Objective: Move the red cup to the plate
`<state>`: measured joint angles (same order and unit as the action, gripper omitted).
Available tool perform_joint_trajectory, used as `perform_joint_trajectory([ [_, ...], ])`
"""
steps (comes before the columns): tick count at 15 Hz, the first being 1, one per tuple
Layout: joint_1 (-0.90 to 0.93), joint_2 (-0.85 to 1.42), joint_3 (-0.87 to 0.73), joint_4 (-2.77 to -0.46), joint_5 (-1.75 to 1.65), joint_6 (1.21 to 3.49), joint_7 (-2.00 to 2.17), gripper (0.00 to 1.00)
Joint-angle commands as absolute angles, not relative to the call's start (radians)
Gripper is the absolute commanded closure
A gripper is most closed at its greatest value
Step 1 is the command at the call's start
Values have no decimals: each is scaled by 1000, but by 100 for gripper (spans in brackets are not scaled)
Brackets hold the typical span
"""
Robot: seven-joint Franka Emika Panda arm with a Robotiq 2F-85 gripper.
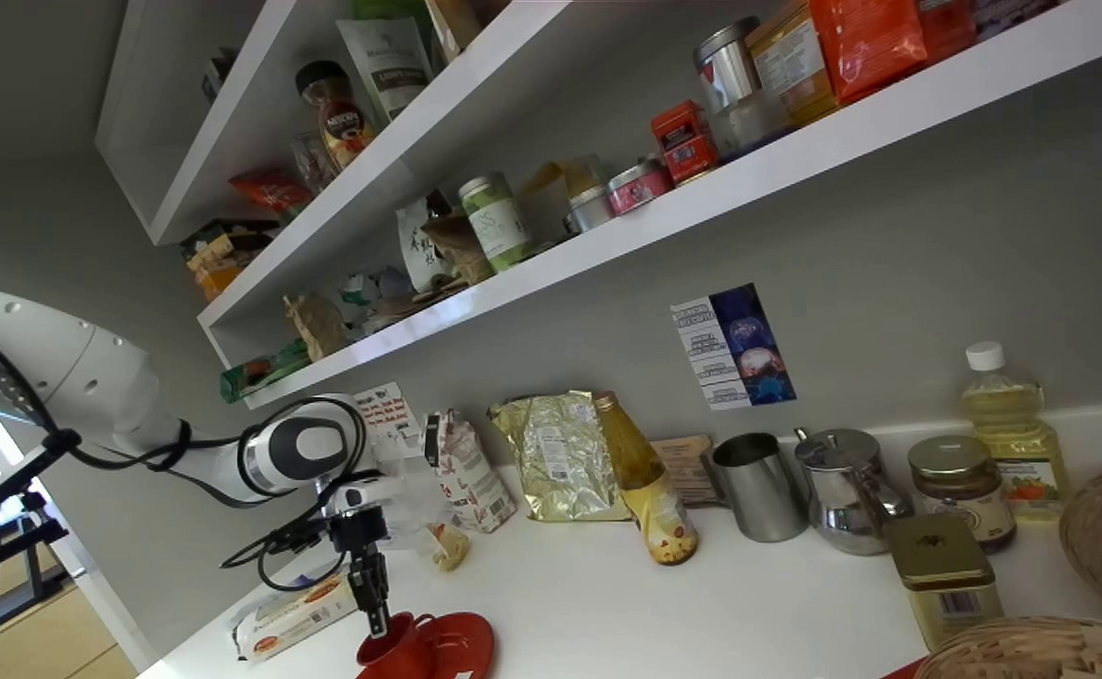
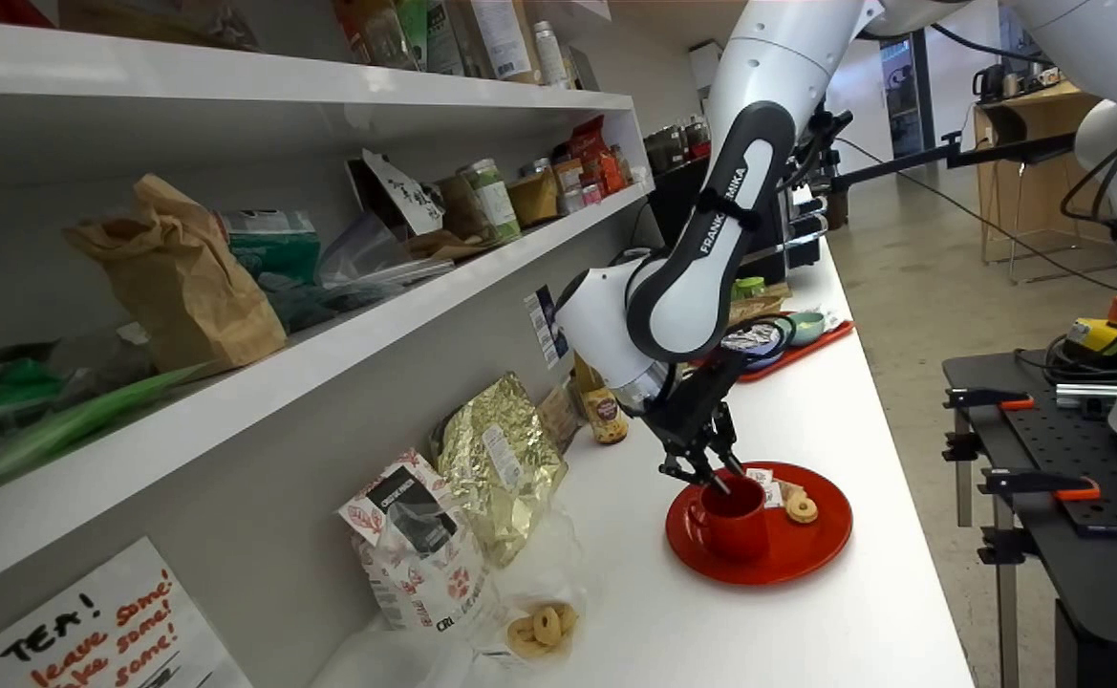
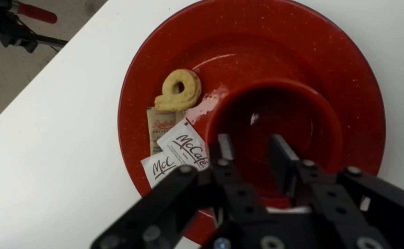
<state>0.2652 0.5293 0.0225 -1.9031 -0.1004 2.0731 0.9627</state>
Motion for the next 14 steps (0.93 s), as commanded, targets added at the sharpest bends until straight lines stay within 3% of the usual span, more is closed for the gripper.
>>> perform_joint_trajectory([
  [1, 268, 530, 20, -1900, -99, 2071, 961, 66],
  [2, 268, 530, 20, -1900, -99, 2071, 961, 66],
  [3, 268, 530, 20, -1900, -99, 2071, 961, 41],
  [5, 268, 495, 21, -1929, -104, 2081, 957, 33],
  [9, 257, 400, 33, -1993, -90, 2075, 932, 3],
  [10, 264, 476, 25, -1927, -101, 2070, 958, 22],
  [12, 262, 437, 29, -1953, -102, 2069, 957, 7],
  [14, 261, 418, 31, -1969, -103, 2069, 957, 3],
])
